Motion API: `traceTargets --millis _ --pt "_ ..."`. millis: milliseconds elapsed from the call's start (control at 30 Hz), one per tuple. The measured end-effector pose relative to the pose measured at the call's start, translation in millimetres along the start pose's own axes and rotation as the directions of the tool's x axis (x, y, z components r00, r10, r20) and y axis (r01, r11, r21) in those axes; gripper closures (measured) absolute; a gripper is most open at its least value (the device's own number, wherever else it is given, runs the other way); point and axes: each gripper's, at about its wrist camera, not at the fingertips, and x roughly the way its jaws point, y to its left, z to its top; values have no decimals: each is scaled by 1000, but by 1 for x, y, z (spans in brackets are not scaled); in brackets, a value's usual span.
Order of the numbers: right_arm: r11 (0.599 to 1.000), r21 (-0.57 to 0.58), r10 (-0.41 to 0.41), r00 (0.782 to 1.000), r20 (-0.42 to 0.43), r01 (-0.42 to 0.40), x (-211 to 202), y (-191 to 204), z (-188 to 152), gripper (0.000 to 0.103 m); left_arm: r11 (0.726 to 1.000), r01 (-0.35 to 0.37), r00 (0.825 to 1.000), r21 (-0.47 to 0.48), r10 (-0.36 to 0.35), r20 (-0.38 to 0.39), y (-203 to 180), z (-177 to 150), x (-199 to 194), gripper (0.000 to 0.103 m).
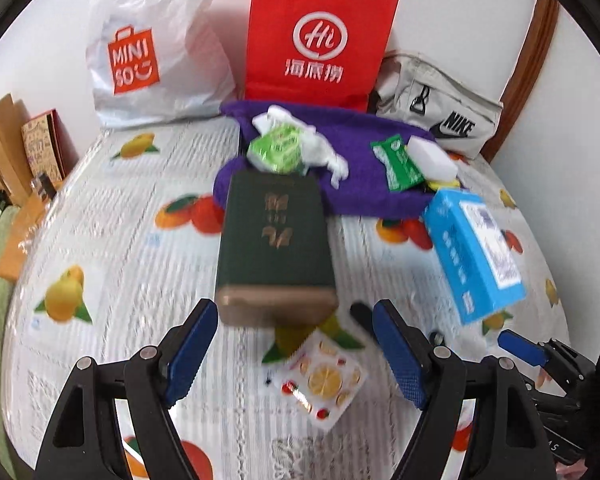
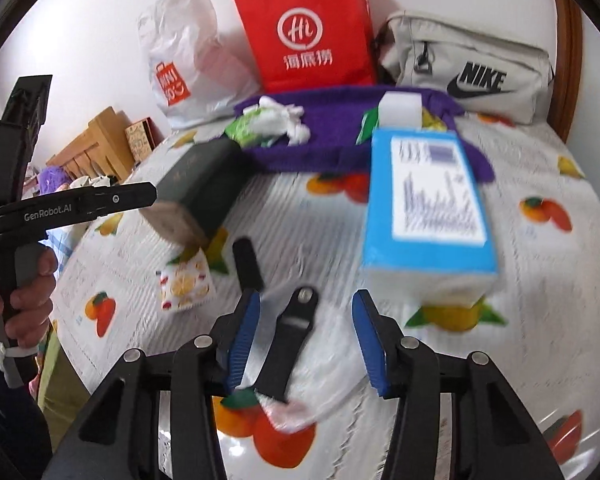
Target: Organize soft objects
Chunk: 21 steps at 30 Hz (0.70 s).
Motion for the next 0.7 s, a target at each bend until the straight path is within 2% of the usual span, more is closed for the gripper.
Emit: traceTargets --millis 233,333,467,533,567,700 --pt "1000 -16 -20 998 -66 19 22 14 -20 54 1000 18 999 -7 -18 -32 8 -25 12 25" --pt "999 -20 -44 994 -102 42 32 17 -25 62 999 31 999 -18 -31 -33 13 -31 13 25" --pt "993 -69 -106 990 -94 100 39 27 -27 64 998 49 998 -34 -50 -31 20 -37 11 25" --pt "987 -97 -133 988 -84 125 41 31 -27 74 998 52 998 -39 -53 -31 22 -39 11 25" --pt "987 -111 -128 988 -82 119 41 34 -27 80 998 55 998 -40 -56 -31 22 -39 11 25" --pt "992 -84 -100 991 -89 93 32 28 -25 81 997 61 998 -46 -63 -26 26 -43 8 25"
